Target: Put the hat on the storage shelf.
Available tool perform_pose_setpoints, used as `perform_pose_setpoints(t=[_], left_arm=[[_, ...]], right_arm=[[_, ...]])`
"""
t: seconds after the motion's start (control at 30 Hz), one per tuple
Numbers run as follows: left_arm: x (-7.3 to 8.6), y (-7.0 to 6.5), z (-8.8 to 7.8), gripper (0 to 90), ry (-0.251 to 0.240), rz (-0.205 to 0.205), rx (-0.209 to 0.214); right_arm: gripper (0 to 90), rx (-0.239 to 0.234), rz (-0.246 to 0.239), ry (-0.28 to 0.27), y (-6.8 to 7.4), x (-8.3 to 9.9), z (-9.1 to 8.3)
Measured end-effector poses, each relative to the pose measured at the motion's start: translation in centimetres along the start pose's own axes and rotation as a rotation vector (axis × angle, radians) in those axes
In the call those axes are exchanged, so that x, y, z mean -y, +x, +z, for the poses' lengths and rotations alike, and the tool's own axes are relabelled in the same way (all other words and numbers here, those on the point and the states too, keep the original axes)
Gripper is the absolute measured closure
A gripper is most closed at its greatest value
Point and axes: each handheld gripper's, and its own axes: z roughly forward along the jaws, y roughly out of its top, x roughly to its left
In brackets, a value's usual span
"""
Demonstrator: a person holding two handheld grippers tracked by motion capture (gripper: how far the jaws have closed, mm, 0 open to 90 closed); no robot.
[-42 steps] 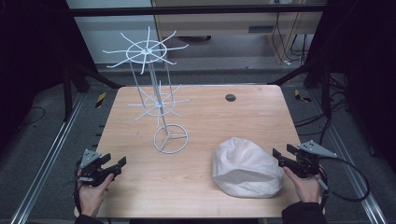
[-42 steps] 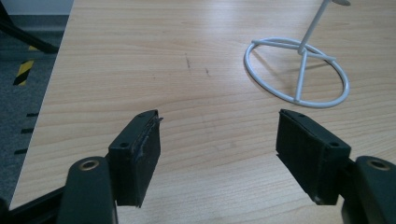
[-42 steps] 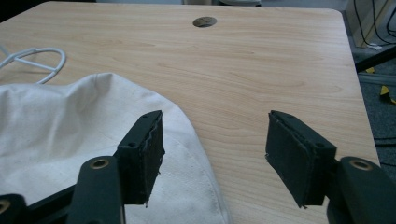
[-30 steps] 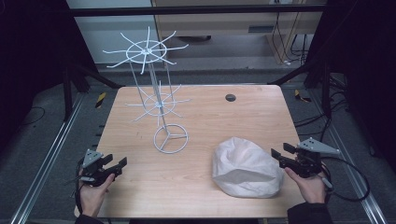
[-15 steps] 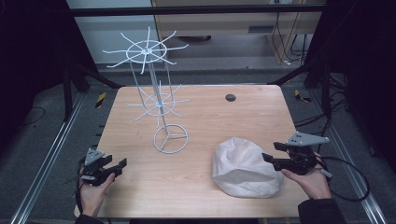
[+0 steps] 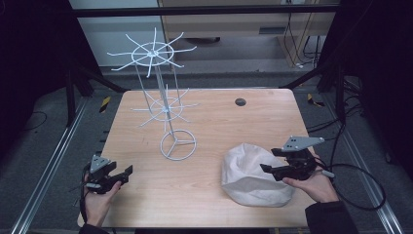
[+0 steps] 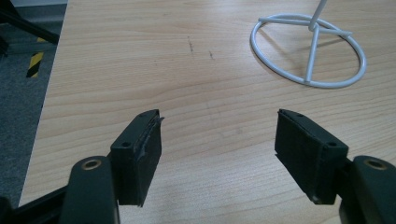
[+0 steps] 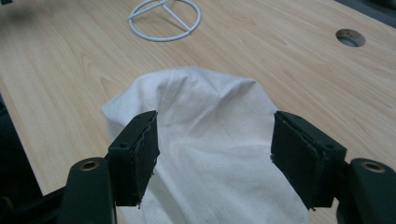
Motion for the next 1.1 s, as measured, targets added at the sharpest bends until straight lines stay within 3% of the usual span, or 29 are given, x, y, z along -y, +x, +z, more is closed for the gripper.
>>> perform_pose_setpoints(t=[0.57, 1.1], left_arm=[[-0.1, 0.1, -0.2, 32.4, 0.004, 0.005, -0.025], [0.0, -0.4, 0.1, 32.7, 0.015, 0.036, 0.01]], right_arm=[[33.7, -0.088, -0.087, 0.085, 1.5, 0.3, 1.6], [41.1, -0.129, -0.147, 0.189, 2.6, 1.1, 3.9]])
